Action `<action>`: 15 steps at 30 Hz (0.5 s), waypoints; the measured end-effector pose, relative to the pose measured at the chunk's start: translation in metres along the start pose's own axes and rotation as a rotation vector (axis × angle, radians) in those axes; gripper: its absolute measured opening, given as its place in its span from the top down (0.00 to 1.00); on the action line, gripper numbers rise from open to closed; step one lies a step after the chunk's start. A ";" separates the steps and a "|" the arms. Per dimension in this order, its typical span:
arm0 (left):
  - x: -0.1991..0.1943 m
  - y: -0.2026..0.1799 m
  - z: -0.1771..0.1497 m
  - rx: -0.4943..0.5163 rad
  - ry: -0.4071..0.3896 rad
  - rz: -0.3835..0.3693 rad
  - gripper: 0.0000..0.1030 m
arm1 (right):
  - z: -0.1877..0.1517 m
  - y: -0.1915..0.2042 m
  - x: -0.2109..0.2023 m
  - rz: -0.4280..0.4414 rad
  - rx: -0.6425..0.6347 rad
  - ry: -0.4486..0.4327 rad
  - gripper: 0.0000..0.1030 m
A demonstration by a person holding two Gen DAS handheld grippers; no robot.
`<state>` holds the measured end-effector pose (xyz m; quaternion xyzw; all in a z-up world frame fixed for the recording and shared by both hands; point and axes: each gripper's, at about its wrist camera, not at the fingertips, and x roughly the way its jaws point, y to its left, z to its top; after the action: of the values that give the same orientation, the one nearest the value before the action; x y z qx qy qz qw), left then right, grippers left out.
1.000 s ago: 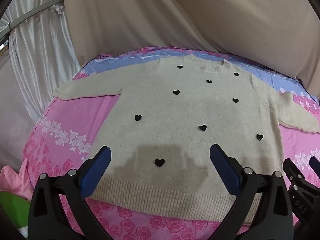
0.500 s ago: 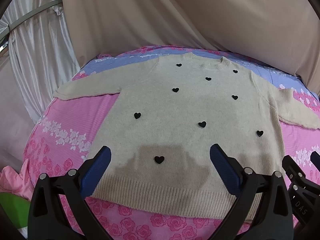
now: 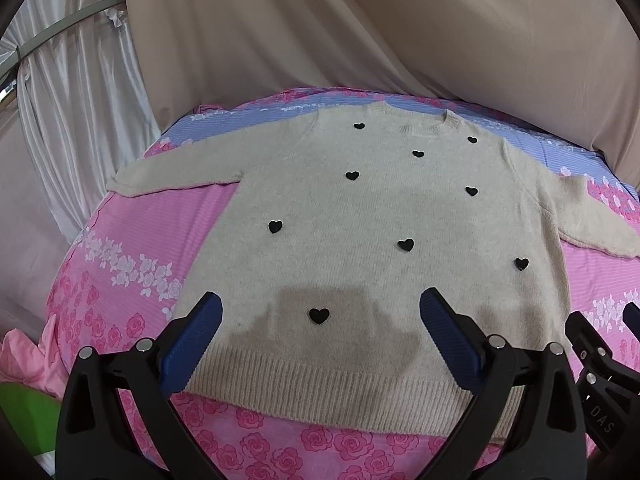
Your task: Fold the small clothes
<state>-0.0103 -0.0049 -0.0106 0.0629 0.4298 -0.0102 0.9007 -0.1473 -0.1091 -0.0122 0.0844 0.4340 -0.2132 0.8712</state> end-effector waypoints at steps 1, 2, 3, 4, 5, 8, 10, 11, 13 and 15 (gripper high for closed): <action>0.000 0.000 0.000 0.000 0.000 0.000 0.06 | 0.000 0.000 0.000 -0.001 0.002 -0.001 0.12; 0.000 0.000 0.000 0.000 0.001 0.000 0.06 | 0.000 0.000 0.000 -0.001 0.001 0.000 0.12; 0.000 0.000 -0.001 0.000 0.000 0.000 0.06 | 0.000 0.000 0.000 0.000 0.002 -0.001 0.12; 0.000 0.000 -0.001 -0.001 0.001 0.001 0.06 | 0.000 0.000 0.000 0.000 0.002 0.001 0.12; 0.000 0.000 -0.001 -0.001 0.001 0.001 0.06 | 0.000 0.000 0.001 0.001 0.001 0.003 0.12; 0.001 0.000 -0.002 -0.001 0.001 0.002 0.06 | 0.000 0.001 0.003 0.003 -0.007 0.006 0.12; 0.001 0.000 -0.003 -0.002 0.002 0.002 0.06 | 0.000 0.003 0.004 0.004 -0.012 0.007 0.12; 0.001 0.000 -0.003 -0.002 0.003 0.003 0.06 | 0.001 0.003 0.004 0.004 -0.014 0.007 0.12; 0.002 0.000 -0.004 -0.002 0.004 0.002 0.06 | 0.001 0.004 0.005 0.004 -0.017 0.008 0.12; 0.003 0.001 -0.005 -0.002 0.005 0.002 0.06 | 0.002 0.005 0.006 0.005 -0.019 0.011 0.12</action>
<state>-0.0122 -0.0037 -0.0159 0.0625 0.4321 -0.0086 0.8996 -0.1407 -0.1073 -0.0164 0.0782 0.4405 -0.2065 0.8702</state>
